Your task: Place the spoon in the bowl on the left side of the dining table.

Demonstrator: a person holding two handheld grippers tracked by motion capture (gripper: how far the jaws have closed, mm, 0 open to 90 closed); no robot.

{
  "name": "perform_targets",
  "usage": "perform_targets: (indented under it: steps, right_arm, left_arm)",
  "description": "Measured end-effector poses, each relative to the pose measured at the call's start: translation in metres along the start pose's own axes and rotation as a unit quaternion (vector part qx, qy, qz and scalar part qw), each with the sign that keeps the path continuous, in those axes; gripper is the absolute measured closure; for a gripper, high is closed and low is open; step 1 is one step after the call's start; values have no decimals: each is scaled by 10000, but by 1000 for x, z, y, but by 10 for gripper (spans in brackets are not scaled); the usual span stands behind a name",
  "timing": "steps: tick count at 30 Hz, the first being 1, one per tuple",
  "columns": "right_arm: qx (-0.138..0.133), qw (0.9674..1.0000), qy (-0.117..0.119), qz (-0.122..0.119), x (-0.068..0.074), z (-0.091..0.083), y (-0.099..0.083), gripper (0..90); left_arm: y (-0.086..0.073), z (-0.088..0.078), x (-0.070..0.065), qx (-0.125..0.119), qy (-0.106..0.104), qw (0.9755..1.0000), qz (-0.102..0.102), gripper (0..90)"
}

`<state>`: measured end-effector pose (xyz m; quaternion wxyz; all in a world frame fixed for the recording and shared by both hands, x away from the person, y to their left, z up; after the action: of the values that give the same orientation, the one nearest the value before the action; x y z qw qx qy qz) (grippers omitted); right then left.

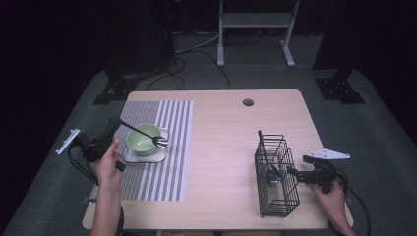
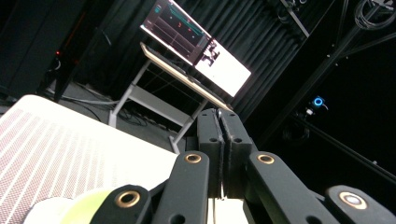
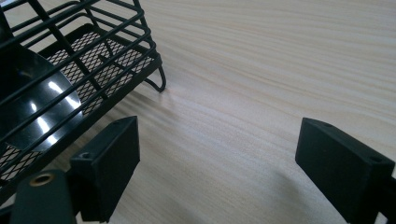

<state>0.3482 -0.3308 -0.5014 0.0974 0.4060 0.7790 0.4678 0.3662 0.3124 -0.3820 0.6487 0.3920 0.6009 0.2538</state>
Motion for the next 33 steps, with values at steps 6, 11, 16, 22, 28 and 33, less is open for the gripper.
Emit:
perform_targets:
  steps: [6, 11, 16, 22, 28, 33]
  right_arm:
    - [21, 10000, -11, 29, 0, 0, 0, 129]
    - [28, 10000, -21, 24, 0, 1, 0, 128]
    - [34, 10000, -23, 33, 0, 1, 0, 128]
    - [32, 10000, -25, 30, 1, 1, 0, 128]
    - [32, 10000, -24, 30, 1, 1, 0, 128]
    - [32, 10000, -27, 28, 1, 1, 0, 128]
  left_arm:
    - [7, -4, 7, -140, 93, 9998, -81, 891]
    - [12, -8, 14, -251, 184, 9994, -164, 891]
    - [15, -10, 21, -326, 305, 9987, -245, 891]
    - [17, -13, 29, -407, 403, 9977, -369, 890]
    - [18, -15, 38, -475, 538, 9964, -444, 891]
    - [17, -16, 43, -462, 627, 9957, -493, 890]
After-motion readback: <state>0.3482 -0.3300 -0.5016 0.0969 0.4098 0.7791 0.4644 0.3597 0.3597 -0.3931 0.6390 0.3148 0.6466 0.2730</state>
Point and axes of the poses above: each handheld gripper's, and its own axes: z roughly forward along the jaws, y roughly out of its top, x roughly to its left, the point moved 3 cm from there along z, roughly forward along the jaws, and after that the axes turned 12 degrees about y, right-handed, at the moved point
